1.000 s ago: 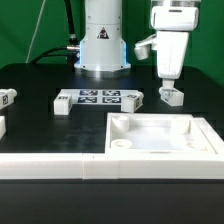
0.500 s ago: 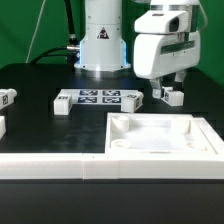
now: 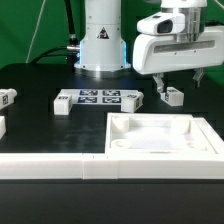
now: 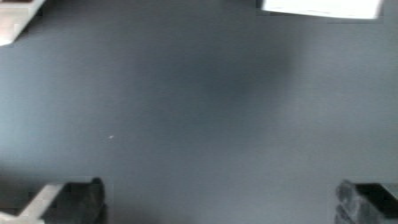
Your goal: Assemble one leg
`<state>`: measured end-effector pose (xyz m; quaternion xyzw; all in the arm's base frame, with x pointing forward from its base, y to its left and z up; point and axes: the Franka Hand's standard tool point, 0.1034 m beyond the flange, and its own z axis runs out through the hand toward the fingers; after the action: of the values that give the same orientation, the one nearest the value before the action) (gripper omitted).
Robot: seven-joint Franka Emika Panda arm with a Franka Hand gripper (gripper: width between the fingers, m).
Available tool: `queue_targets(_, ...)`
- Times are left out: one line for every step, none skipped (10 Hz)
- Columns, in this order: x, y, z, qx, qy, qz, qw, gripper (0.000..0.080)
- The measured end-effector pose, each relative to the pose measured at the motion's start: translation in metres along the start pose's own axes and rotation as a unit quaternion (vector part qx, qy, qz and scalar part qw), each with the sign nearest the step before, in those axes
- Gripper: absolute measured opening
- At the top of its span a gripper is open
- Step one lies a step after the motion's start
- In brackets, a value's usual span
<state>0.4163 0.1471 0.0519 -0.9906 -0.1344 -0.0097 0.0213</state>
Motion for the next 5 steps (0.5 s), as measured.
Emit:
queue_targets(0.000, 0.000, 0.000, 0.002, 0.000, 0.020, 1.000, 0.0649)
queue_targets(0.000, 0.000, 0.000, 0.002, 0.000, 0.020, 1.000, 0.0649)
queue_targets(-0.001, -0.001, 0.001, 0.002, 0.000, 0.020, 1.000, 0.0649)
queue_targets(-0.009, -0.011, 0.004, 0.003, -0.001, 0.011, 1.000, 0.0649)
queue_targets(-0.024, -0.023, 0.009, 0.003, -0.005, -0.004, 1.000, 0.0649)
